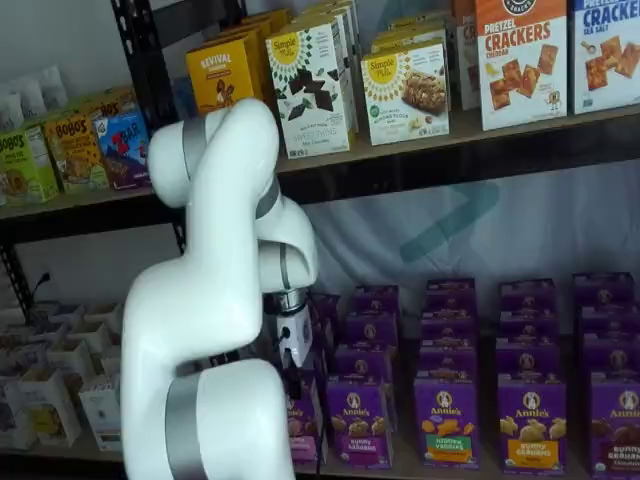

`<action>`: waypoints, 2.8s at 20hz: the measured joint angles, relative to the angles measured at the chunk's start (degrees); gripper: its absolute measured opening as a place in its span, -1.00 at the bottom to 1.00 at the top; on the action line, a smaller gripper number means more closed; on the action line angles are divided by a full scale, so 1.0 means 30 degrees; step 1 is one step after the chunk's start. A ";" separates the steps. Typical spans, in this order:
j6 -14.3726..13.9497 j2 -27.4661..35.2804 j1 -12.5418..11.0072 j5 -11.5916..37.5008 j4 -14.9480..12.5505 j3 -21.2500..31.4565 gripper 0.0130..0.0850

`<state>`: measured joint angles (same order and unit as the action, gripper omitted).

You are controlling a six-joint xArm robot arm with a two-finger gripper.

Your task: Pick up the purple box with a pink patch in the middle, on the bottom shelf, the first box from the left

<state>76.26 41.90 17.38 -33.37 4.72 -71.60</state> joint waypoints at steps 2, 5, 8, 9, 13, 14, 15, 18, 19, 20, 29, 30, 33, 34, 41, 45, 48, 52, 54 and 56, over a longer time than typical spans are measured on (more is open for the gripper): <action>0.0713 0.0082 0.0090 0.1163 0.0871 0.0166 1.00; 0.0894 0.0466 0.0246 0.1407 0.1258 -0.0390 1.00; 0.0900 0.0717 0.0389 0.1776 0.1425 -0.0647 1.00; 0.0876 0.0833 0.0462 0.2071 0.1465 -0.0717 1.00; 0.0728 0.1301 0.0693 0.2832 0.1542 -0.1032 1.00; 0.0648 0.1440 0.0745 0.2911 0.1515 -0.1159 1.00; 0.0558 0.1564 0.0785 0.2927 0.1460 -0.1285 1.00; 0.0235 0.1998 0.0895 0.2753 0.1223 -0.1781 1.00; 0.0055 0.2170 0.0931 0.2629 0.1061 -0.1991 1.00; -0.0110 0.2329 0.0959 0.2535 0.0908 -0.2170 1.00; -0.1096 0.3629 0.1116 0.2621 -0.0039 -0.3308 1.00; -0.1174 0.3747 0.1116 0.2649 -0.0129 -0.3391 1.00; -0.1399 0.4121 0.1139 0.2896 -0.0367 -0.3579 1.00; -0.1475 0.4232 0.1153 0.2918 -0.0438 -0.3654 1.00; -0.2024 0.5023 0.1293 0.3210 -0.0907 -0.4192 1.00; -0.2375 0.5361 0.1308 0.3574 -0.1288 -0.4408 1.00; -0.2938 0.5588 0.1275 0.3736 -0.1946 -0.4553 1.00; -0.3361 0.5841 0.1272 0.3732 -0.2417 -0.4733 1.00; -0.3346 0.5928 0.1291 0.3689 -0.2384 -0.4810 1.00; -0.3171 0.5992 0.1303 0.3633 -0.2181 -0.4879 1.00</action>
<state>66.75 59.87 21.29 -22.47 -1.82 -86.23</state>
